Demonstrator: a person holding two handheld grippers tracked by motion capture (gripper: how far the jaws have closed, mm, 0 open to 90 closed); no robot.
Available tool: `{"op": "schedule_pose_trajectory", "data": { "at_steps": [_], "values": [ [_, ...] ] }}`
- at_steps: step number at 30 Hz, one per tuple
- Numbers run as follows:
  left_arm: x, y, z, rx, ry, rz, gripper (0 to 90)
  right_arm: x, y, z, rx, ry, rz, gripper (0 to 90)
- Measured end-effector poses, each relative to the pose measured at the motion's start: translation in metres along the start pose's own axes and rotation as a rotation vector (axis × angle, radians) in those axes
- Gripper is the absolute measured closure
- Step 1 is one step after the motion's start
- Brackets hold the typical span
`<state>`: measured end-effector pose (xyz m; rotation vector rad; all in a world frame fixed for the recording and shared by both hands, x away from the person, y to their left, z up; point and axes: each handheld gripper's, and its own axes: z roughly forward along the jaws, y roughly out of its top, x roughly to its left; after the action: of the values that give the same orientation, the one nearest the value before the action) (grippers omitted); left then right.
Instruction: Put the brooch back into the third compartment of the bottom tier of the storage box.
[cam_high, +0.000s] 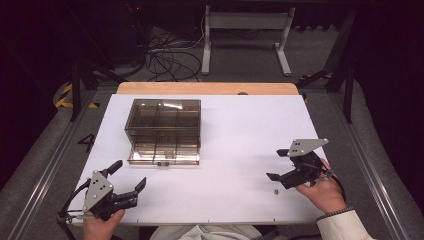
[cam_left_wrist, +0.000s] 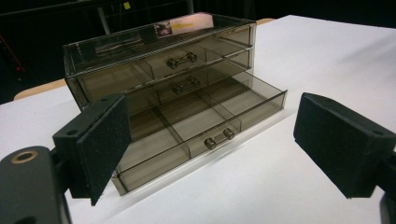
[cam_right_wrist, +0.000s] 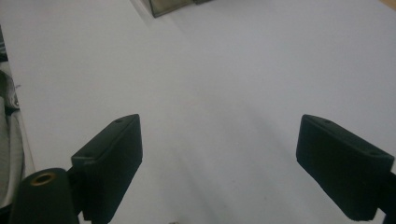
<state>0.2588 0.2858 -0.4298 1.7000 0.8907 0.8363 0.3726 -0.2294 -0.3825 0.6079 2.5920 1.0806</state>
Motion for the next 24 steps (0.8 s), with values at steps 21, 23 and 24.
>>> {"op": "schedule_pose_trajectory", "data": {
  "at_steps": [21,23,24],
  "values": [
    [0.0,0.0,0.0,0.001,0.005,-0.001,12.2,0.006,0.007,0.017,0.247,0.063,-0.085,24.8],
    [0.0,0.0,0.0,0.0,0.005,0.0,12.2,0.008,0.008,0.019,0.273,0.063,-0.093,25.8],
    [0.0,0.0,0.0,0.001,0.005,0.0,12.2,0.009,0.008,0.019,0.284,0.062,-0.097,26.5]
  ]
}}
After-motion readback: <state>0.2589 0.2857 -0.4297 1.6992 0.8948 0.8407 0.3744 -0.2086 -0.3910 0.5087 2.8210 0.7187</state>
